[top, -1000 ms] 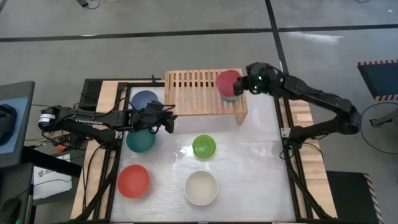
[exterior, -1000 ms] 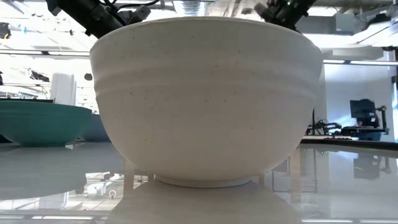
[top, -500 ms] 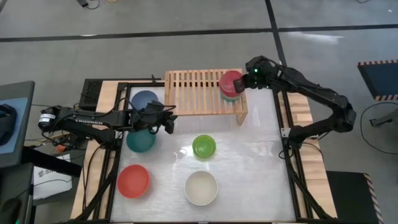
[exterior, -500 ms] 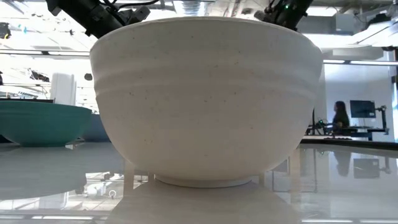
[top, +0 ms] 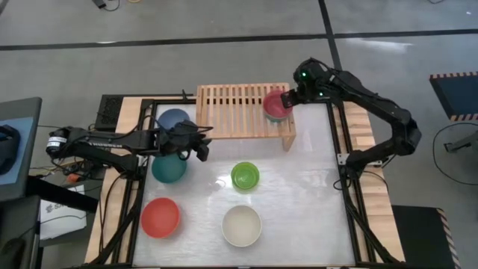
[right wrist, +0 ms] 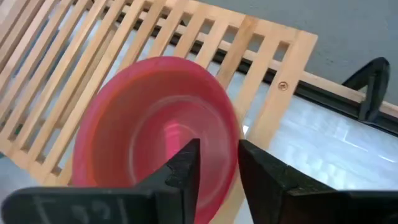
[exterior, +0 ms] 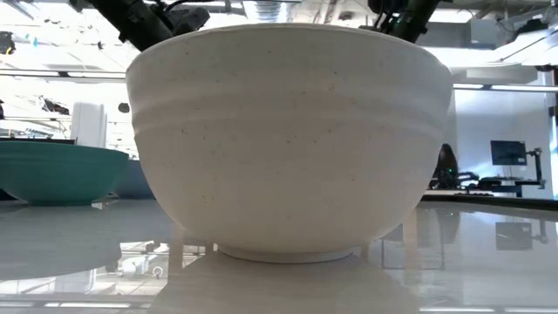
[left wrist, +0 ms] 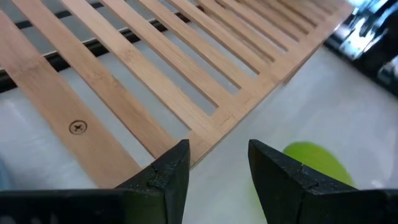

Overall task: Place and stack bowls onto a shelf
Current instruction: Stack the small pink bowl on top of the small yellow bowl on the shelf, then stack the small green bowl on top of the small pink bowl on the shelf

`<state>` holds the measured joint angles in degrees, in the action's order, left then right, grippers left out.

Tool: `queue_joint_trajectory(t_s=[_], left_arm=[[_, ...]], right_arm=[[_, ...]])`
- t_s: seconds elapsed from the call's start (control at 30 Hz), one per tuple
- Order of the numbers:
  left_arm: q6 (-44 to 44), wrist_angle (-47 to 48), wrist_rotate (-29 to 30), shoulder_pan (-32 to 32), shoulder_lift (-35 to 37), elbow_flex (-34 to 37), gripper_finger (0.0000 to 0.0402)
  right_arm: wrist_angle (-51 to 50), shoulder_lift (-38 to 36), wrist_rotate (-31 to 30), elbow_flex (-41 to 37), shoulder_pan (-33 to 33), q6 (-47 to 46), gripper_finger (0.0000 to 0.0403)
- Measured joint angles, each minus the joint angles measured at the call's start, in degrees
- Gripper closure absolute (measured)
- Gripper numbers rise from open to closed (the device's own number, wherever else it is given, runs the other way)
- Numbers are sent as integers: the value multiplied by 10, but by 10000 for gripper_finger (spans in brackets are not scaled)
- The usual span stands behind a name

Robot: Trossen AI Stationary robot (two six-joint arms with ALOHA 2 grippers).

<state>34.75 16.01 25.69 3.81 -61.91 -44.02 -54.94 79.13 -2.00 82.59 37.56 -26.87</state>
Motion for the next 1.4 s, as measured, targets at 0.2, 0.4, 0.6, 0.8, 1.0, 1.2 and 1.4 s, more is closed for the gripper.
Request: queue_joint_trajectory(t_s=[0.2,0.4,0.6,0.8,1.0,1.2,1.4], left_arm=[[-13,102,16,0,0,-60,251],[16,191,18,8,0,-101,251],[80,347,-58,53,0,-123,251],[60,352,-123,45,0,-134,251],[69,262,-169,-22,0,-123,251],[150,178,-130,-125,-10,-84,251],[256,174,-75,-208,-39,-76,251]], right_arm=[[12,-4,-14,0,0,2,243],[21,-16,-19,0,-14,3,247],[69,-70,-20,0,-56,-1,247],[-1,-106,29,-1,-82,-12,248],[-86,-108,20,-30,-213,-31,248],[10,-106,-40,-112,-334,-135,248],[122,-66,-47,-198,-428,-211,250]])
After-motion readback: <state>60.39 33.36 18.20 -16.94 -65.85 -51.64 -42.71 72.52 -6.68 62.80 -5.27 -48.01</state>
